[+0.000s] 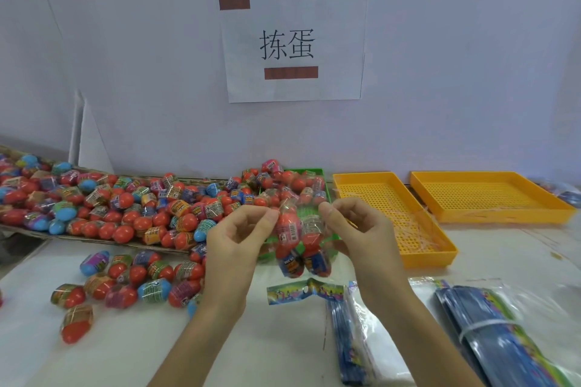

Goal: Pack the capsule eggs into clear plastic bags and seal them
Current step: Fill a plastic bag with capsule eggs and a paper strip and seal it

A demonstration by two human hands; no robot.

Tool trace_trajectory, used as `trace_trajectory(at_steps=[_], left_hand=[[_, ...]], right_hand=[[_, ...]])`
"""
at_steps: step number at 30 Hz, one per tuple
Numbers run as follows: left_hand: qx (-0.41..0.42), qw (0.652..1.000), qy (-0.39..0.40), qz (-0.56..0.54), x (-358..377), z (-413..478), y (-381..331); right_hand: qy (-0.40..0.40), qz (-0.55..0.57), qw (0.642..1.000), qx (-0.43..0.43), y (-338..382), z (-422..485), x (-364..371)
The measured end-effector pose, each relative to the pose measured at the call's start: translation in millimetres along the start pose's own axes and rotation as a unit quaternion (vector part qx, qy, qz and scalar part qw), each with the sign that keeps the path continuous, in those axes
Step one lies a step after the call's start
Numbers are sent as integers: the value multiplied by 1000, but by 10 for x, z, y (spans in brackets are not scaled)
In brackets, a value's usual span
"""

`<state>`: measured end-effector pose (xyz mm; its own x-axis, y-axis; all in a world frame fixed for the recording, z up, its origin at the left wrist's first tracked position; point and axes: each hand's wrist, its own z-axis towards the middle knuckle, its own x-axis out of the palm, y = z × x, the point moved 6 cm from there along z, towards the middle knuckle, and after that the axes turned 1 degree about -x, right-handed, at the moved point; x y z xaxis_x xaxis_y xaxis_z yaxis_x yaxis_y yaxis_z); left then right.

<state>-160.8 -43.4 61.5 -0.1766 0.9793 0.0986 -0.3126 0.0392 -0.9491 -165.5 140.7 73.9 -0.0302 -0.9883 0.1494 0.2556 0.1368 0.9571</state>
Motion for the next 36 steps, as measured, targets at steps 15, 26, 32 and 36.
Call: trace_trajectory(at_steps=[15, 26, 32, 36], left_hand=[[59, 997, -48, 35, -61, -4, -34], [82, 996, -37, 25, 35, -75, -105], [68, 997, -42, 0, 18, -53, -86], [51, 998, -35, -21, 20, -39, -65]], right_hand=[[-19, 27, 998, 49, -144, 56, -54], [33, 45, 995, 81, -186, 34, 59], [35, 124, 986, 109, -192, 44, 5], [23, 119, 988, 97, -179, 52, -17]])
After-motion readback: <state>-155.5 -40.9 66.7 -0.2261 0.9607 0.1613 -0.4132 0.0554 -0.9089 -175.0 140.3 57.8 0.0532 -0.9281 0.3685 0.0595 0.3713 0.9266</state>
